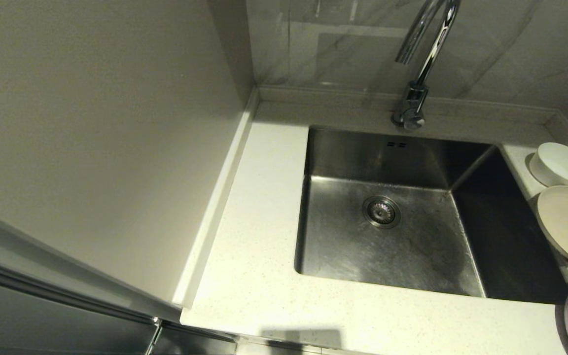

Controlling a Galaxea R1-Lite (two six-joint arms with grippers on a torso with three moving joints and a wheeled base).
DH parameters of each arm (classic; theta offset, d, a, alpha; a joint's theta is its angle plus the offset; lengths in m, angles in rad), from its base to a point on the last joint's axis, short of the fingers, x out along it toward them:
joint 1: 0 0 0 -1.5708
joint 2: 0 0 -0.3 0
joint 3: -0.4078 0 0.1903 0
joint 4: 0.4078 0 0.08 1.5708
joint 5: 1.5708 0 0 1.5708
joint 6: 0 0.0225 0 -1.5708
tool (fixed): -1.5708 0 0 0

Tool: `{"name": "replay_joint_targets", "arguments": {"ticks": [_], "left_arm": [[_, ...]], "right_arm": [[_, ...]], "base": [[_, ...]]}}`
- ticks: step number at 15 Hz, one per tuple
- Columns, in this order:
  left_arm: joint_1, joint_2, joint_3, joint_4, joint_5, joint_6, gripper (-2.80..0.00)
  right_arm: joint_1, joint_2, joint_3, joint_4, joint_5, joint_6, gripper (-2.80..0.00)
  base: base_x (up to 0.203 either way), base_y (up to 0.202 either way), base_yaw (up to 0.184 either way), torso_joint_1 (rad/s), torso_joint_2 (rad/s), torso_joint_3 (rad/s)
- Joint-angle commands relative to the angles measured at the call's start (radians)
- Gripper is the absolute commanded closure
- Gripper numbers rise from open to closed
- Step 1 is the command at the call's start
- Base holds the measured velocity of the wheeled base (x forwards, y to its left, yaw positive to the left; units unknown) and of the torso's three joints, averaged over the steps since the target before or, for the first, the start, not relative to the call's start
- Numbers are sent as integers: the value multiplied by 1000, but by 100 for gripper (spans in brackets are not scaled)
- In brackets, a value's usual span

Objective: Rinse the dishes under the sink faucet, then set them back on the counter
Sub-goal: Put a plate into the sink

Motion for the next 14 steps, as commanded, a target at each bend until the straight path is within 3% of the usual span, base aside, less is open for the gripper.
{"name": "replay_joint_targets", "arguments": {"ticks": [1,4,7,9,12,14], "left_arm": [[0,-3,0,-1,1,-1,0],[0,-3,0,-1,1,-1,0],[0,-3,0,-1,1,0,0],[0,-3,0,-1,1,-1,0],[0,-3,0,-1,1,-1,0],[0,-3,0,-1,1,-1,0]], "right_arm": [[-14,212,-179,0,1,2,0],[-70,450,-528,76,10,-28,0],[-141,642,-849,314,19,-241,0],[-174,762,-1022,475,23,-313,0],[-292,883,-1140,725,25,-363,0],[-307,909,-1135,774,27,-375,0]], "base": [[0,0,0,0,0,0],[0,0,0,0,0,0],[0,0,0,0,0,0],[0,0,0,0,0,0],[0,0,0,0,0,0],[0,0,0,0,0,0]]}}
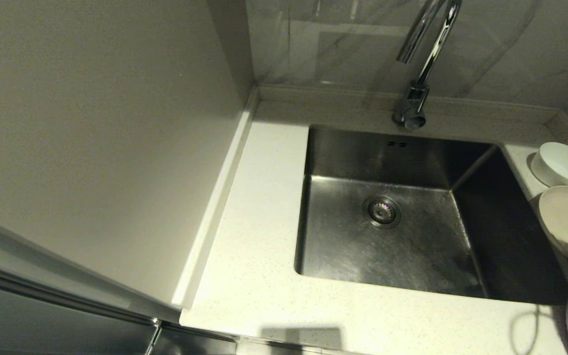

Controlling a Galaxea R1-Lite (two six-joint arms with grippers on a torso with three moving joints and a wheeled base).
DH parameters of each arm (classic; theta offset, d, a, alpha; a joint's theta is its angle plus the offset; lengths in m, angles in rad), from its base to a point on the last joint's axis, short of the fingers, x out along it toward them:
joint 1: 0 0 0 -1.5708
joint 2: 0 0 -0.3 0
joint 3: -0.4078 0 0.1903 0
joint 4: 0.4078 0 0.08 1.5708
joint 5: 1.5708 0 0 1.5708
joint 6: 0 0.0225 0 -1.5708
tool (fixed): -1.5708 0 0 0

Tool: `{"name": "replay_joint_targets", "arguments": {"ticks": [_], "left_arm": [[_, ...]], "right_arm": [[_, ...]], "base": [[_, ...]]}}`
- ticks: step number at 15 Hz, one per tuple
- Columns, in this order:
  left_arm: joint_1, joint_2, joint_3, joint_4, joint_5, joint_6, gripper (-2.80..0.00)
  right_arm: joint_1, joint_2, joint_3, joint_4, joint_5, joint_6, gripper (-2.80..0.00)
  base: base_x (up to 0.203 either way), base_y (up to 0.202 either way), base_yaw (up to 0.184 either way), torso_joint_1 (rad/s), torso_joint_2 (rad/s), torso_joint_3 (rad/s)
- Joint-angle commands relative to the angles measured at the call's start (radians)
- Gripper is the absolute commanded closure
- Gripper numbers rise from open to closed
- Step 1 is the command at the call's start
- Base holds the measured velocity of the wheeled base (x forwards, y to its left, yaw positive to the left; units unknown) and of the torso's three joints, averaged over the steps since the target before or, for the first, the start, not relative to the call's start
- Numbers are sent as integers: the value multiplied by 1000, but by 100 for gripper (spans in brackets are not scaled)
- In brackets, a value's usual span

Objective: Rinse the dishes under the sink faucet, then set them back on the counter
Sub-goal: Put a plate into the sink

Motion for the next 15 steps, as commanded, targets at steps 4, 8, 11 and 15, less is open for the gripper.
{"name": "replay_joint_targets", "arguments": {"ticks": [4,8,11,15], "left_arm": [[-2,-3,0,-1,1,-1,0],[0,-3,0,-1,1,0,0],[0,-3,0,-1,1,0,0],[-1,-3,0,-1,1,-1,0]], "right_arm": [[-18,97,5,32,1,-4,-280],[-17,105,101,36,-15,-6,-280],[-11,117,200,-73,-37,-7,-280],[-9,257,298,-483,-66,-41,-280]], "base": [[0,0,0,0,0,0],[0,0,0,0,0,0],[0,0,0,0,0,0],[0,0,0,0,0,0]]}}
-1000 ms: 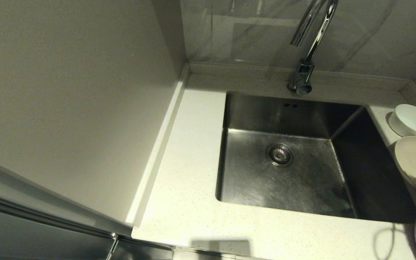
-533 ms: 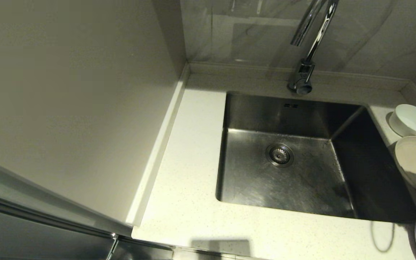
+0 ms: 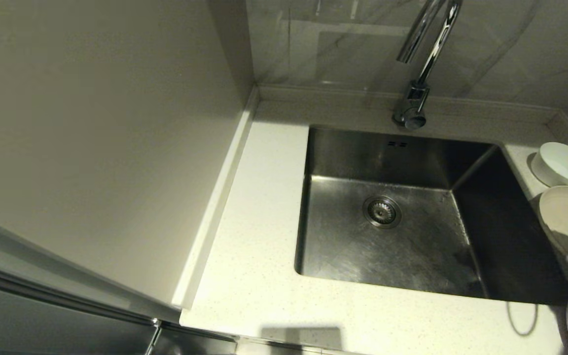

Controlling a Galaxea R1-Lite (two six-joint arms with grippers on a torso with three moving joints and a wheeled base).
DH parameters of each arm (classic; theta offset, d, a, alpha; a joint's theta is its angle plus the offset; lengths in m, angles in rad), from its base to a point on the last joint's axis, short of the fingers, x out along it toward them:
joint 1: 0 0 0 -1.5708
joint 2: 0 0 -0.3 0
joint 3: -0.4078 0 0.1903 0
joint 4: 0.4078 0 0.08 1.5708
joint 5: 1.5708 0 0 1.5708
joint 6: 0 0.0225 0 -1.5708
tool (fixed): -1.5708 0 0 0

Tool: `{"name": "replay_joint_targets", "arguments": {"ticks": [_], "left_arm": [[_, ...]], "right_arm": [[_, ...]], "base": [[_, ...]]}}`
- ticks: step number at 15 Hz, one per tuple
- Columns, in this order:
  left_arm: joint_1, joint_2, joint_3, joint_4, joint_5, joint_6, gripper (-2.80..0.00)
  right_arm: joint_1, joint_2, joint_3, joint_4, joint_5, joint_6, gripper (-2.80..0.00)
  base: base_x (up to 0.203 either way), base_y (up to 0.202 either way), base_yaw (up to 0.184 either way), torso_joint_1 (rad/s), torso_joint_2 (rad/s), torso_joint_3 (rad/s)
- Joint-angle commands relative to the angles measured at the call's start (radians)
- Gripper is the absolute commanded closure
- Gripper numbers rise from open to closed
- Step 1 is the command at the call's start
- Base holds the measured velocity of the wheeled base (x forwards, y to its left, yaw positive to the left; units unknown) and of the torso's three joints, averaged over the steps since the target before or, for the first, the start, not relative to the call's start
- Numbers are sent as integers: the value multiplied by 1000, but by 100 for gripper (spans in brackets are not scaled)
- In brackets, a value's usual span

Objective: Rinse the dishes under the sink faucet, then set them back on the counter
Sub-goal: Put a plate into the sink

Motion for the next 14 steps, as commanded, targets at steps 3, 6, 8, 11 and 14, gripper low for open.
{"name": "replay_joint_targets", "arguments": {"ticks": [3,6,8,11,14], "left_arm": [[0,-5,0,0,0,0,0],[0,-3,0,0,0,-1,0],[0,-3,0,0,0,-1,0],[0,-3,0,0,0,0,0],[0,-3,0,0,0,-1,0]], "right_arm": [[0,180,0,-170,-8,-18,-280],[0,271,-39,-230,-9,-28,-280],[0,319,-43,-314,-10,-41,-280],[-5,290,-43,-330,-17,-58,-280],[-6,130,-1,-301,-12,-79,-280]], "base": [[0,0,0,0,0,0],[0,0,0,0,0,0],[0,0,0,0,0,0],[0,0,0,0,0,0],[0,0,0,0,0,0]]}}
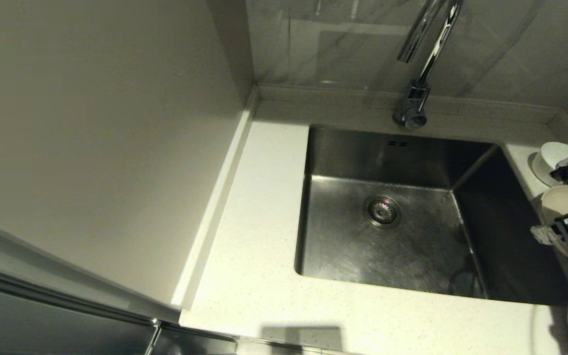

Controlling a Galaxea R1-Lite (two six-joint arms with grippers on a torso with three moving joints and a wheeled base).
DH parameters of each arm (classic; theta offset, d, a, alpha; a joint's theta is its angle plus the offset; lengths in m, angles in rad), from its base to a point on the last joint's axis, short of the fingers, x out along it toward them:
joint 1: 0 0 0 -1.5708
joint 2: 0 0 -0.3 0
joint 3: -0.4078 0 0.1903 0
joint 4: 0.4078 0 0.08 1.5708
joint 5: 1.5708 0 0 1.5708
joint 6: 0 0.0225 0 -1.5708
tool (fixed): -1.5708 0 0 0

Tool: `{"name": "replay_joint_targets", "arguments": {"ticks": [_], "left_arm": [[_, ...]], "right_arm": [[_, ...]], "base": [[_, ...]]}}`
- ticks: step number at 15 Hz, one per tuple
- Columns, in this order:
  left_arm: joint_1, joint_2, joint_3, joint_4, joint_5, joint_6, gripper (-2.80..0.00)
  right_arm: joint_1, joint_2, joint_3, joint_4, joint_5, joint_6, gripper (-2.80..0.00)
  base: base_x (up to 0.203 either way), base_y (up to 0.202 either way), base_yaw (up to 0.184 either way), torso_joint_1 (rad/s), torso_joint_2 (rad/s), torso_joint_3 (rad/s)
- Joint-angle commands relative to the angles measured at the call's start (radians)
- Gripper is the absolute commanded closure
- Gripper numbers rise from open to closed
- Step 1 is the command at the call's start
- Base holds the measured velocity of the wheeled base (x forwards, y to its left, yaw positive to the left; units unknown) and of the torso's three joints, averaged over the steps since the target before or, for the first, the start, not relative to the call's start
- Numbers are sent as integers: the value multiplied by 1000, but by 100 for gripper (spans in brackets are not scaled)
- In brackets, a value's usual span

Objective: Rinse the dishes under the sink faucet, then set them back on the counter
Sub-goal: Put a plate into the sink

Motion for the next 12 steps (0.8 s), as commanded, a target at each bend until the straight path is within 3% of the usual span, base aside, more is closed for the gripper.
{"name": "replay_joint_targets", "arguments": {"ticks": [1,3,4,6,8,10,12], "left_arm": [[0,-3,0,0,0,-1,0],[0,-3,0,0,0,0,0],[0,-3,0,0,0,-1,0],[0,-3,0,0,0,-1,0],[0,-3,0,0,0,-1,0],[0,-3,0,0,0,-1,0],[0,-3,0,0,0,-1,0]], "right_arm": [[0,-153,23,76,8,-4,-280],[0,-247,13,278,58,31,-280],[0,-270,11,330,102,106,-280],[1,-280,26,401,195,193,-280],[28,-266,15,421,186,309,-280],[145,-224,-18,423,67,577,-280],[230,-125,-80,423,-156,868,-280]], "base": [[0,0,0,0,0,0],[0,0,0,0,0,0],[0,0,0,0,0,0],[0,0,0,0,0,0],[0,0,0,0,0,0],[0,0,0,0,0,0],[0,0,0,0,0,0]]}}
